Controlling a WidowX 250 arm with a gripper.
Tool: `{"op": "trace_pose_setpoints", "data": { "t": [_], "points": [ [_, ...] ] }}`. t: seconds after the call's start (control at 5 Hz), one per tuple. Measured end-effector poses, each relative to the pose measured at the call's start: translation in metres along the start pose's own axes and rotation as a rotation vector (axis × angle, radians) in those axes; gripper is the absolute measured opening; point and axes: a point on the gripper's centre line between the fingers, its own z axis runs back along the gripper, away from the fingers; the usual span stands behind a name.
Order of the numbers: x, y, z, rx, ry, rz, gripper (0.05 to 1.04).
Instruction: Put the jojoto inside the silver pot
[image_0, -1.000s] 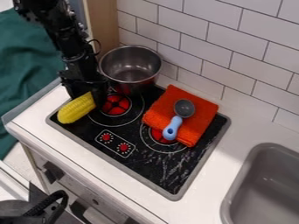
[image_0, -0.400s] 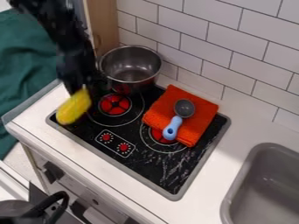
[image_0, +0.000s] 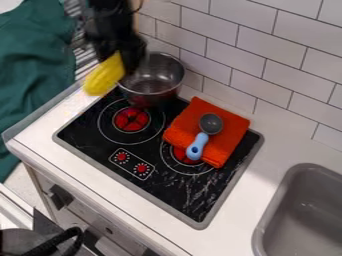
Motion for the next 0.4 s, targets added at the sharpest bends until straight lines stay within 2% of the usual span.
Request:
{"op": "trace_pose_setpoints", "data": {
  "t": [0.2,0.4],
  "points": [
    [0.035,-0.016,-0.008,-0.016,-0.013,-0.075,0.580],
    [0.059,-0.025,-0.028,-0.050,0.010,-0.106,0.653]
  ]
}}
